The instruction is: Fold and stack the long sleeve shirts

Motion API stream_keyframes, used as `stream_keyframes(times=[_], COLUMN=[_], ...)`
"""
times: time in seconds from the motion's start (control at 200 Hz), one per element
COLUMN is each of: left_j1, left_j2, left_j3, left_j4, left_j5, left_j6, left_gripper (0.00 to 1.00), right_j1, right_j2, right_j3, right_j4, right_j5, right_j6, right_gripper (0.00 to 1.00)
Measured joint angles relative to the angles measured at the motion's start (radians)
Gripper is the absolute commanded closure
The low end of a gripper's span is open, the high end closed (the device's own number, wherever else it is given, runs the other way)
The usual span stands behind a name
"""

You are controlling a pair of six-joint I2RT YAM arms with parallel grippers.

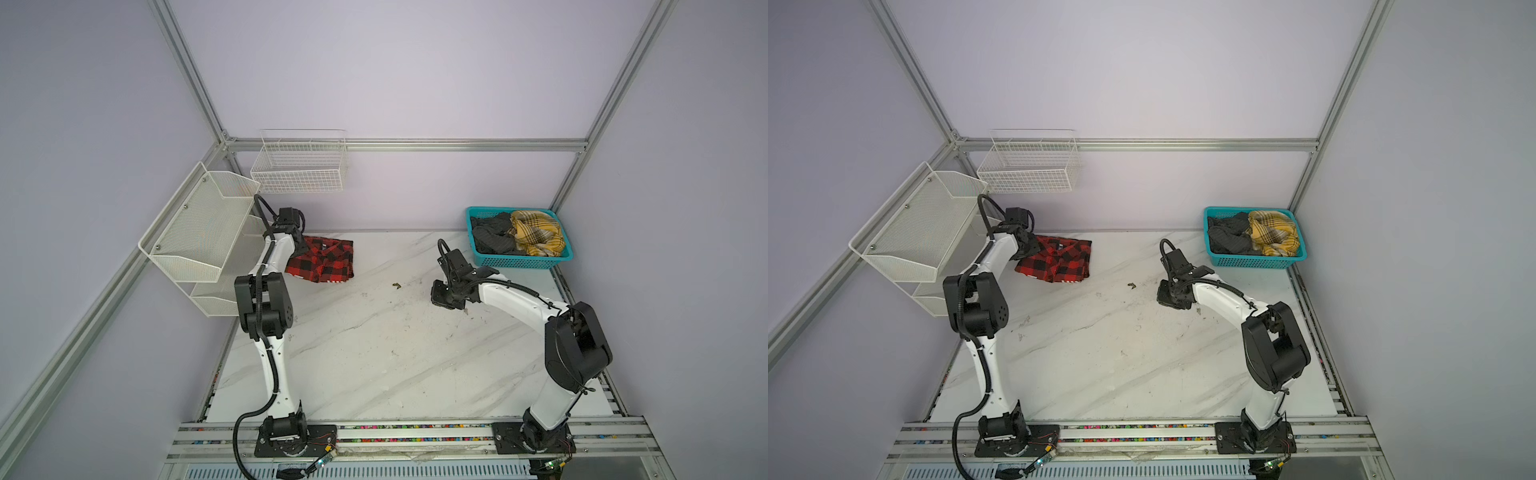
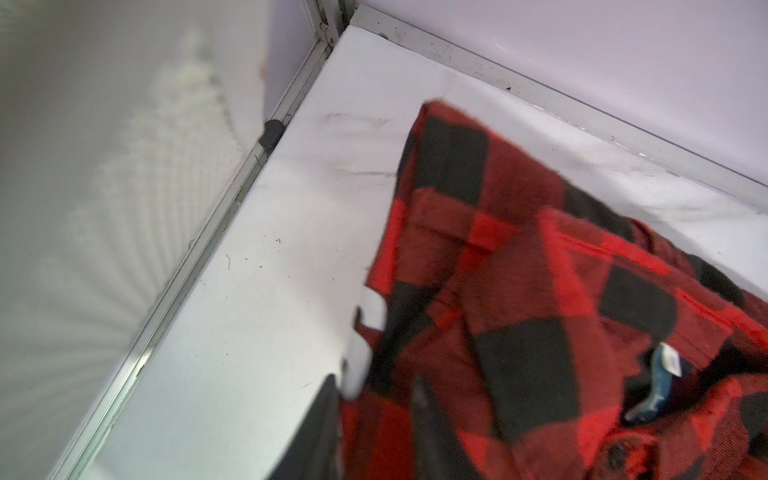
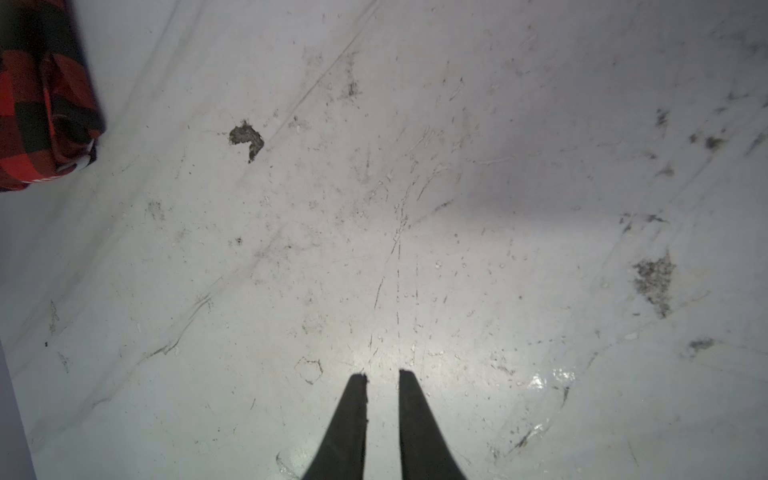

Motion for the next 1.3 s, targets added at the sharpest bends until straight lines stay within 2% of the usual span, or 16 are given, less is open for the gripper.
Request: stream_keyframes(times=[0.185, 0.305, 0.485, 0.54, 0.595, 0.71, 0.9, 1.19, 1.3], left_j1=[-0.003, -0.01, -0.035, -0.051, -0.08, -0.166, -0.273, -0.278, -0.278], left_j2=[-0.006, -0.032, -0.179, -0.235, -0.285, -0.322, -0.214, 0.024, 0.034], left_j3=[0.0, -0.008, -0.099, -0.136, -0.169, -0.209, -0.22, -0.208, -0.163], left_j4=[0.001, -0.022, -0.02, -0.012, -0.006, 0.022, 0.068, 0.081, 0.075], left_j5=[-0.007, -0.008, 0.007, 0.018, 0.038, 0.111, 0.238, 0.306, 0.303], left_j6=[-0.007, -0.021, -0.061, -0.077, -0.094, -0.119, -0.157, -0.166, -0.173], left_gripper=[0.38, 0.41, 0.62, 0.68, 0.75, 0.81, 0.87, 0.9, 0.9], right_j1=[0.0, 0.0, 0.0, 0.0, 0.0, -0.001, -0.003, -0.011, -0.02], right_j2=[-0.003, -0.003, -0.003, -0.003, -0.002, 0.012, 0.022, 0.021, 0.011], right_j3=[0.003, 0.024, 0.037, 0.037, 0.037, 0.049, 0.048, 0.032, 0.03], right_j4=[-0.01, -0.017, 0.0, 0.01, 0.022, 0.035, 0.062, 0.064, 0.062], right_j5=[0.001, 0.002, 0.004, 0.003, -0.001, -0.009, -0.013, 0.003, 0.011], right_j6=[0.0, -0.009, -0.026, -0.026, -0.027, -0.026, -0.026, -0.017, -0.011], right_gripper=[0.71, 0.71, 0.71, 0.74, 0.77, 0.81, 0.83, 0.83, 0.83])
